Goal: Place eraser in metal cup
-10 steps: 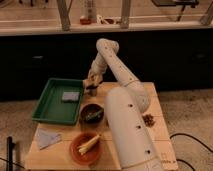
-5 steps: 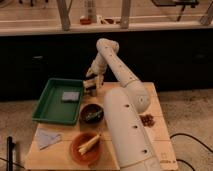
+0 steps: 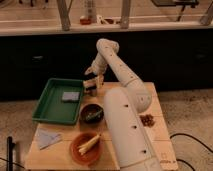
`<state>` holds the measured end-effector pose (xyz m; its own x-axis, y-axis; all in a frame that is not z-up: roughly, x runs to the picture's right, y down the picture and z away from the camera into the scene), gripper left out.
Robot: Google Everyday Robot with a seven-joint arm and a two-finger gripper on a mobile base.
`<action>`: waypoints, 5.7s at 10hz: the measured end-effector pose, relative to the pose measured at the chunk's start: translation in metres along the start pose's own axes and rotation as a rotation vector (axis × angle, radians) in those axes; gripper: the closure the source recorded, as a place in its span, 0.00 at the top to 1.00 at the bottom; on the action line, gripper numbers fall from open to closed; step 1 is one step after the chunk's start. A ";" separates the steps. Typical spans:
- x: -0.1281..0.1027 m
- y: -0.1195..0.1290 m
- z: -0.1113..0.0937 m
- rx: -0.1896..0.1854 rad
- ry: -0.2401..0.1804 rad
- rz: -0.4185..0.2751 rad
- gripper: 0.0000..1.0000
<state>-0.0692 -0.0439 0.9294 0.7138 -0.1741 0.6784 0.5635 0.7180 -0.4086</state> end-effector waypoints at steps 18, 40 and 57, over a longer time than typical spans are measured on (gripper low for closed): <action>-0.005 0.008 -0.012 0.024 -0.001 -0.040 0.80; -0.006 0.008 -0.013 0.027 0.000 -0.049 0.80; -0.006 0.008 -0.012 0.026 -0.001 -0.049 0.80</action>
<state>-0.0638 -0.0452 0.9148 0.6856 -0.2088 0.6974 0.5864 0.7261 -0.3591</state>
